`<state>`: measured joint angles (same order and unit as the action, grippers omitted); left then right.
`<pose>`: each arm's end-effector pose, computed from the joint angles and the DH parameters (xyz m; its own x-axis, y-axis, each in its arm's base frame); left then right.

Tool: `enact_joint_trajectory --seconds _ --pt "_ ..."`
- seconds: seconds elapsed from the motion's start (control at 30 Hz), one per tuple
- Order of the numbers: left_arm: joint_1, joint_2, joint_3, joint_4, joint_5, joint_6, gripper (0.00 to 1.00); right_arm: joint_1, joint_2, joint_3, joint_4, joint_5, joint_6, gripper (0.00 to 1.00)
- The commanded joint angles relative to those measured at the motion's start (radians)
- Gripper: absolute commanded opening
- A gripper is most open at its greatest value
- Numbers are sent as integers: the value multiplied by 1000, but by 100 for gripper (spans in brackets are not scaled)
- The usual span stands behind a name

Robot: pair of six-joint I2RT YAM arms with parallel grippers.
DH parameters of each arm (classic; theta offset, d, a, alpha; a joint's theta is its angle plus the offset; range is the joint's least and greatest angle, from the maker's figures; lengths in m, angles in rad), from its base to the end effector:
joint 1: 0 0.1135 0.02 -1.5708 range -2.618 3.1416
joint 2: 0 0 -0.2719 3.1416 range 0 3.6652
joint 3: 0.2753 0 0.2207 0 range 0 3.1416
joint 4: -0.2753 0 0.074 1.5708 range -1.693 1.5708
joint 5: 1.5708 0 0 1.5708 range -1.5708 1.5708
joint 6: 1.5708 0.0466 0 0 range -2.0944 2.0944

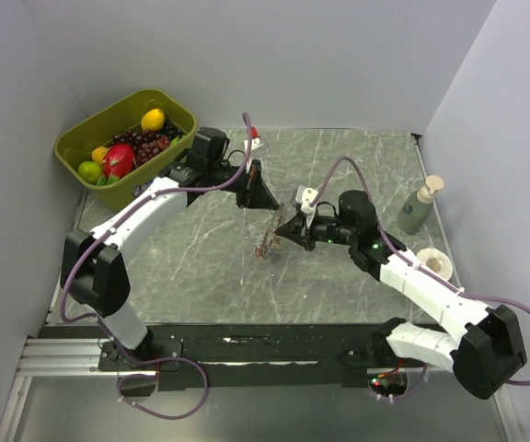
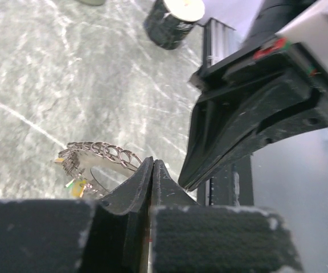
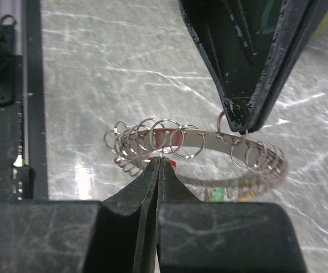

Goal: Remove the keys from the keyring

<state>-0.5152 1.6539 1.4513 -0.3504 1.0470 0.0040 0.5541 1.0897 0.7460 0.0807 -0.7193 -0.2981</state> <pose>0.2808 -0.2053 0.3494 -0.4535 0.2591 -0.8528 0.8895 0.0711 -0.4514 0.1706 0.1417 0.3111 0.0638 -0.2203 -0.9733 -0.9604 0.2513 -0.1199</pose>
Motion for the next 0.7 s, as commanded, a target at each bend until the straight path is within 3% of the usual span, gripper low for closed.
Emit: enact_joint_trajectory --seconds 0.0,0.2,0.57,0.63,0.67 --pt "-5 -19 -3 47 -54 -19 10 9 -43 35 -27 72 -65 0" --pt "-3 -13 -6 45 -102 -16 18 1 -74 47 -48 119 -93 0" --pt "-6 -3 -12 45 -129 -16 19 -20 -86 61 -74 179 -118 0" --pt "-6 1 -9 30 -146 25 25 -43 -82 101 -157 195 -197 0" --pt "-6 12 -2 4 -159 39 30 -45 -80 124 -279 202 -241 0"
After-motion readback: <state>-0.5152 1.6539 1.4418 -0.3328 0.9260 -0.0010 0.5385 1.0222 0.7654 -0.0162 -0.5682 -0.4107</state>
